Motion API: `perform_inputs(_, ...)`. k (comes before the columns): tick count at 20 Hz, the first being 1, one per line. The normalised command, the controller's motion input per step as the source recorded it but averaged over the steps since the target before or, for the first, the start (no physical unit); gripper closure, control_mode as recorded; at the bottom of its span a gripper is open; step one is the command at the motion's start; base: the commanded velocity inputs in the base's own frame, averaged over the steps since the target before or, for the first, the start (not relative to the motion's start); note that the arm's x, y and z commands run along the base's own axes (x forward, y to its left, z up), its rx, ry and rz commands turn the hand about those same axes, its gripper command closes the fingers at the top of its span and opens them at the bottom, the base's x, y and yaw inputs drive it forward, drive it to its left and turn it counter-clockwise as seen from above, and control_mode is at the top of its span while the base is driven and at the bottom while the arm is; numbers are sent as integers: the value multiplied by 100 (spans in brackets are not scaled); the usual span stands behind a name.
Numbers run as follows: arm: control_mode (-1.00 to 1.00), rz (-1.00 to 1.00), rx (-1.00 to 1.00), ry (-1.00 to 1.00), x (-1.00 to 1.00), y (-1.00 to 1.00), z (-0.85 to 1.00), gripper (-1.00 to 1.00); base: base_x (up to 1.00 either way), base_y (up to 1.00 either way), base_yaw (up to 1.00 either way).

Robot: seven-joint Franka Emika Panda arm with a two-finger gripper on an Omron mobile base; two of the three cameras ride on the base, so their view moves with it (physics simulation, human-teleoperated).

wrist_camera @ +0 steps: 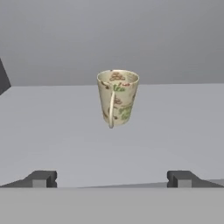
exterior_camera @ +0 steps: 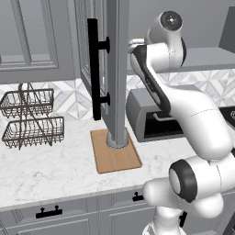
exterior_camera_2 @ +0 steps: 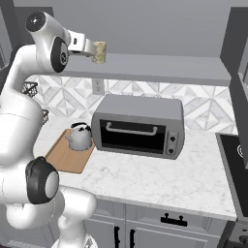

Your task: Pick the kettle from the counter and place it on the tray. Then pick the mug from the cabinet and place it on the tray. Then close the cabinet doors.

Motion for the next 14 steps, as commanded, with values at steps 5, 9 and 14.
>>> perform_inputs(5, -100, -1, 0, -2, 26, 0, -6, -100, 0, 0, 0)
perform_inputs(9, -100, -5, 0, 0, 41, -1, -8, -100, 0, 0, 0)
perform_inputs(14, -100, -3, 0, 0, 32, -4, -9, -100, 0, 0, 0)
